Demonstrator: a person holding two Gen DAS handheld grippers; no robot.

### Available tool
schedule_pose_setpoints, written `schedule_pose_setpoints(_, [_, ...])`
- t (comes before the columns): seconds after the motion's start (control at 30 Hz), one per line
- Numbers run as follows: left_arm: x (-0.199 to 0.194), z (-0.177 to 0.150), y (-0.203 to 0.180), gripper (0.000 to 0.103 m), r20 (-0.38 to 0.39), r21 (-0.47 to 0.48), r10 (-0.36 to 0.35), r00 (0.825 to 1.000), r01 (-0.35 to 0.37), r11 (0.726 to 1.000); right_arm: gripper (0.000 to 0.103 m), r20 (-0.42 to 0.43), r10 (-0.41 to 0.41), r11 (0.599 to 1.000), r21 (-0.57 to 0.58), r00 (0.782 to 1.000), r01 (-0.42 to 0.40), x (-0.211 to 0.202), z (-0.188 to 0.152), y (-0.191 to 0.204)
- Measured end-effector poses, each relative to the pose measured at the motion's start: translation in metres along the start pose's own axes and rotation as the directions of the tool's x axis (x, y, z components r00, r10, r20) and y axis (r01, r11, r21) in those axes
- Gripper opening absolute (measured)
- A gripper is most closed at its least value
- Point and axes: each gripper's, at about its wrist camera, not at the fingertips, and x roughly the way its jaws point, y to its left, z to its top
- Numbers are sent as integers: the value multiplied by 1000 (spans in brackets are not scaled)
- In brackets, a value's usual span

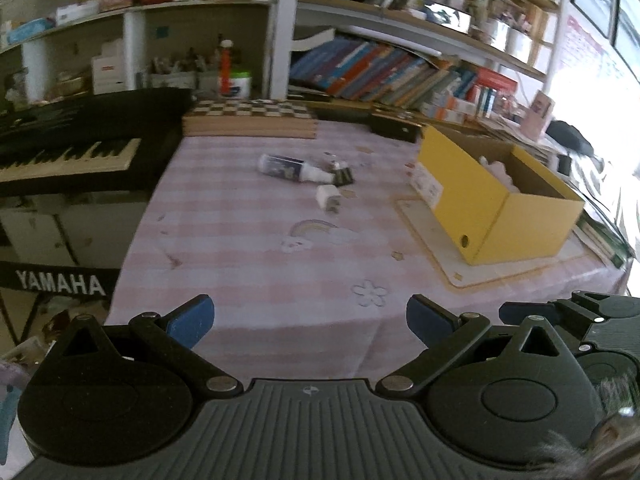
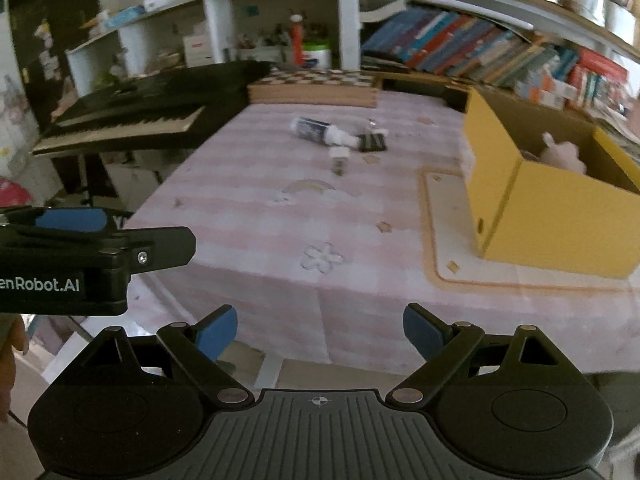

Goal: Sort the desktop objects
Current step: 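Lift both open tools out of the box and move back over the table, then grasp the white charger plug with the left tool while the right tool grasps the black binder clip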

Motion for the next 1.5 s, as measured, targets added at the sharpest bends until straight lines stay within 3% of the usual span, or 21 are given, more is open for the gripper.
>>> schedule_pose_setpoints(0.43, [29, 27, 3, 103, 32, -5, 24, 999, -24, 1000, 92, 54, 54, 998, -31, 997, -52, 29, 33, -8])
schedule_pose_setpoints(0.83, [83, 57, 10, 103, -9, -57, 70, 998, -70, 996, 92, -1, 106, 992, -71, 994, -105, 80, 73, -25])
schedule_pose_setpoints(1.5, [159, 110, 8, 103, -45, -140, 124, 991, -130, 982, 90, 27, 37, 998, -50, 999, -36, 144, 139, -82])
